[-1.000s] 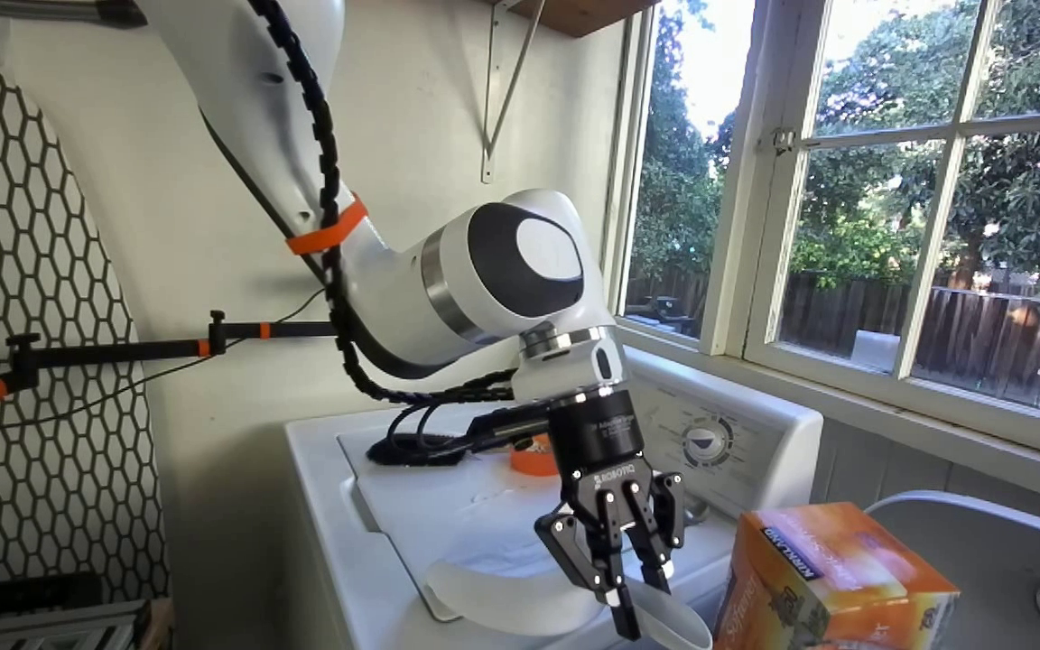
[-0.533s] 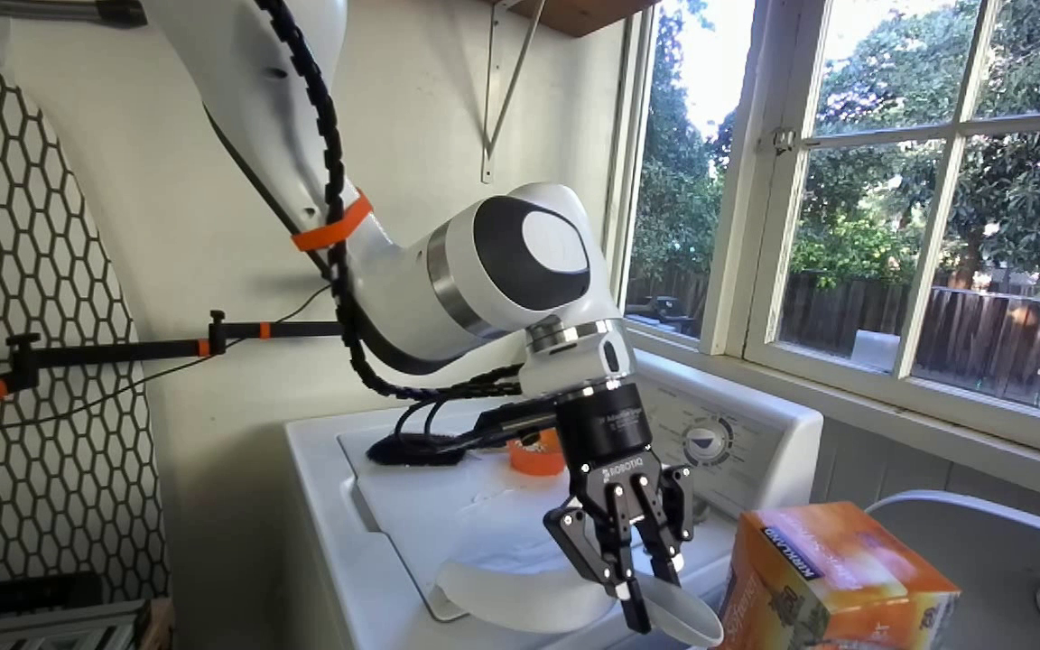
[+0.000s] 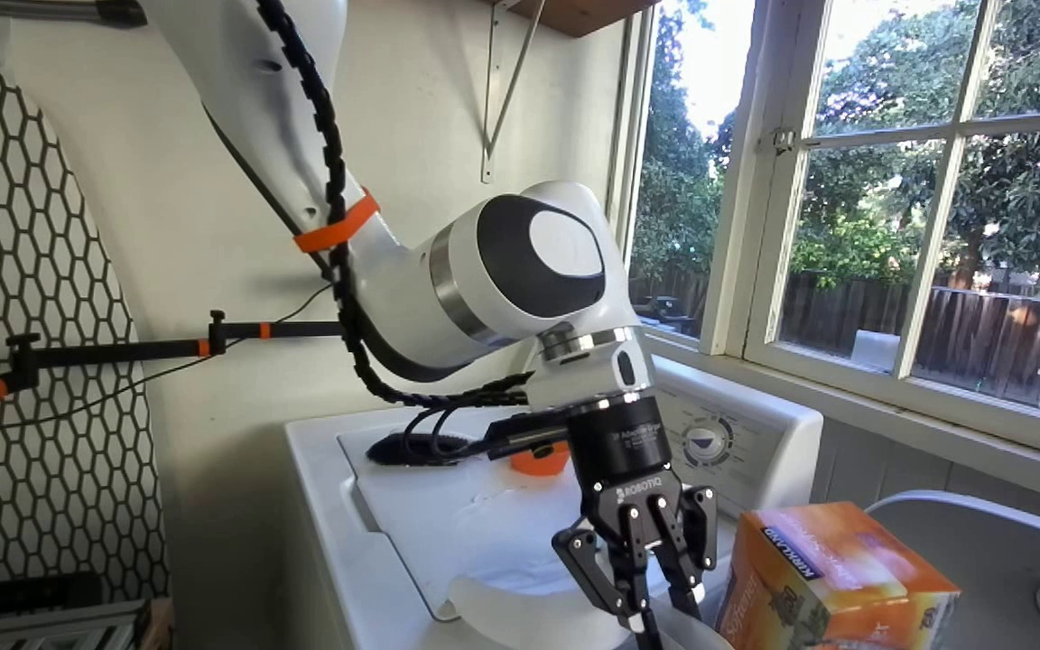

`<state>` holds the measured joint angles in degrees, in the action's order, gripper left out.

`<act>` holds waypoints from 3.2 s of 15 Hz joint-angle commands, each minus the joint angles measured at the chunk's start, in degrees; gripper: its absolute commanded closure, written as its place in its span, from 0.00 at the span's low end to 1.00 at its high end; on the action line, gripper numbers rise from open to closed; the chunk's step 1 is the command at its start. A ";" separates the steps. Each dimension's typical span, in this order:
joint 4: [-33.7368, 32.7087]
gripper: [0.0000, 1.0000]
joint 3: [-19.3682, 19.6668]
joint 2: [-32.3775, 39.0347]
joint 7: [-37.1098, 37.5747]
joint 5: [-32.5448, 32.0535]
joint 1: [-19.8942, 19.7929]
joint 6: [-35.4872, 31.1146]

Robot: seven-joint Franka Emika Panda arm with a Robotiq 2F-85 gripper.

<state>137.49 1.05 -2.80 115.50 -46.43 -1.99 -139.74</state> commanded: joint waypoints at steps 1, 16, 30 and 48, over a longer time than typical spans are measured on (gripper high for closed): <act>-0.65 0.90 0.51 -0.18 1.53 0.14 -0.91 1.16; 2.15 0.90 0.21 -1.41 -6.77 5.71 -0.55 -2.52; 3.89 0.90 -2.14 -2.24 -2.25 1.29 0.20 0.10; 2.19 0.90 -6.04 0.72 13.44 -0.05 4.02 3.53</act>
<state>140.15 -4.57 -2.91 125.55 -45.28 1.20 -136.88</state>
